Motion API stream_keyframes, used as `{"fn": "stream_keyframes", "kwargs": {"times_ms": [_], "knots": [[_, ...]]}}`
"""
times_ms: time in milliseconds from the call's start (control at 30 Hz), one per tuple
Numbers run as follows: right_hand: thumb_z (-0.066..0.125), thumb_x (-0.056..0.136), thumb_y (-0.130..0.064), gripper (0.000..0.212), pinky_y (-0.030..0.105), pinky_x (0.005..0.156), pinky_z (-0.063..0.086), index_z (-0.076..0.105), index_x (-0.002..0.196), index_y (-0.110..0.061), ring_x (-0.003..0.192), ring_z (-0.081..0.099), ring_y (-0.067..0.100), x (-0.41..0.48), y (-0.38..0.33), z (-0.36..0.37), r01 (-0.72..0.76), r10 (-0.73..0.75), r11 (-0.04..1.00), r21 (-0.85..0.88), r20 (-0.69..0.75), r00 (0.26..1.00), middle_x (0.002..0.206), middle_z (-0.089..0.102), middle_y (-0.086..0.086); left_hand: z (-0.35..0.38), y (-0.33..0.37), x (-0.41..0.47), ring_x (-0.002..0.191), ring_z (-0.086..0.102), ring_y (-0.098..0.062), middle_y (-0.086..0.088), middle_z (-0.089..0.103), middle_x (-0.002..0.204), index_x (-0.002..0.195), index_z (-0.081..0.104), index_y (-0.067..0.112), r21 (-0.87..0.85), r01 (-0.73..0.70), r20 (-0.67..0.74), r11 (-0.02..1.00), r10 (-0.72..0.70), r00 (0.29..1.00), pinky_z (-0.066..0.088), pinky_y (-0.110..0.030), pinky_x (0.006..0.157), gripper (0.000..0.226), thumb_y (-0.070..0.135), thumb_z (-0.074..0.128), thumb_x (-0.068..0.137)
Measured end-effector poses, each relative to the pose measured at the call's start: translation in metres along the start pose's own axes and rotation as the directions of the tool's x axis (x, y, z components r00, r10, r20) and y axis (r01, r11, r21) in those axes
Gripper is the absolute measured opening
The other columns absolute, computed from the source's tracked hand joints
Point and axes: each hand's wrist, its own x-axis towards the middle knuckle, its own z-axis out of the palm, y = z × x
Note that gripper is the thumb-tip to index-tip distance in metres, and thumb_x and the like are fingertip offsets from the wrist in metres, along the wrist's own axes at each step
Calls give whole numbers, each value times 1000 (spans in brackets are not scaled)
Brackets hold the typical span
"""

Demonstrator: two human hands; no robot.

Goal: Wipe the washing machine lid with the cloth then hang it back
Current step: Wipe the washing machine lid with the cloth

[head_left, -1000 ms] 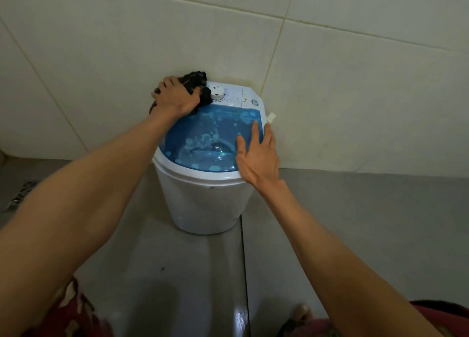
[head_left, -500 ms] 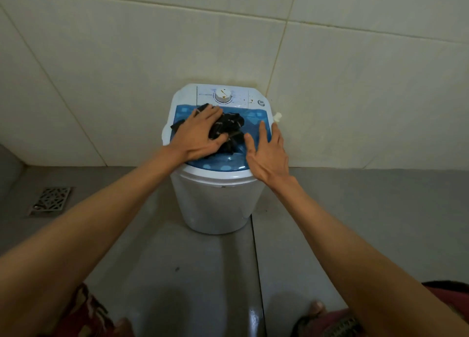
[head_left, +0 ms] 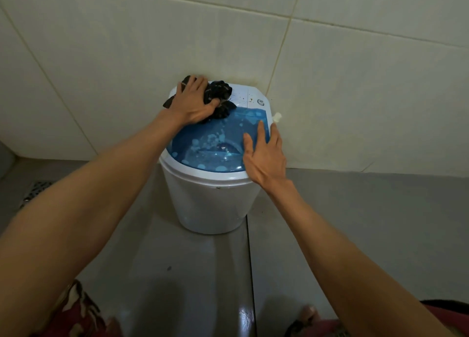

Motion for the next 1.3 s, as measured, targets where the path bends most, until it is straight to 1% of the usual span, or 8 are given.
{"fn": "stream_keyframes", "kwargs": {"times_ms": [200,433,700,800,900,1000,1100,1300], "knots": [[18,101,-57,65,51,117,19,9,158,-25,151,5,28,-2,-2,-1,-15,15,1000,14,8,1000,165,1,8,7,20,-49,152,2,-24,-10,8,164,156,12,8,-11,-92,57,996,92,994,-2,-46,121,76,49,39,98],[18,103,-51,61,50,120,18,12,158,-24,151,5,28,-4,-4,-4,-23,23,999,41,15,1000,165,4,10,14,15,-109,151,11,-19,-5,19,163,155,23,14,3,-158,-51,987,158,986,5,-42,122,77,58,36,93],[17,103,-53,62,50,119,18,10,158,-23,152,3,27,-7,-5,-7,-22,21,999,49,24,999,165,2,9,-4,-7,-78,147,20,-30,-13,27,158,150,31,8,-101,212,-66,972,-220,973,17,-50,118,68,48,40,95],[17,103,-54,64,51,119,19,9,158,-24,152,3,28,-6,-4,-6,-17,16,999,46,23,1000,165,1,9,-7,3,-66,120,53,-36,-16,59,127,123,55,5,-293,208,-222,933,-278,935,41,-40,96,44,38,44,95],[18,102,-55,64,51,118,20,10,157,-24,151,5,29,-5,-3,-4,-16,16,999,47,2,1000,165,2,9,-11,20,-44,118,54,-32,-15,58,129,128,54,7,-502,120,-297,857,-300,906,39,-32,94,44,38,45,98],[19,102,-55,64,50,119,19,11,157,-24,151,6,29,-3,-2,-1,-13,14,999,46,-15,1000,165,2,9,-8,34,-14,125,47,-34,-17,48,138,137,49,6,-207,-94,-338,974,19,941,34,-38,107,57,45,47,96],[19,102,-55,64,49,120,19,10,158,-25,151,6,28,-1,-1,1,-14,14,999,41,-10,1000,165,1,8,7,34,13,139,35,-34,-15,42,148,145,42,12,112,-296,-75,948,306,949,23,-42,118,65,54,41,95],[20,102,-56,64,48,120,18,8,158,-27,151,4,26,0,0,3,-9,9,999,40,-9,1000,165,0,8,12,44,40,130,39,-37,-18,44,144,140,44,9,4,-134,-111,991,134,985,28,-41,110,50,32,51,96]]}}
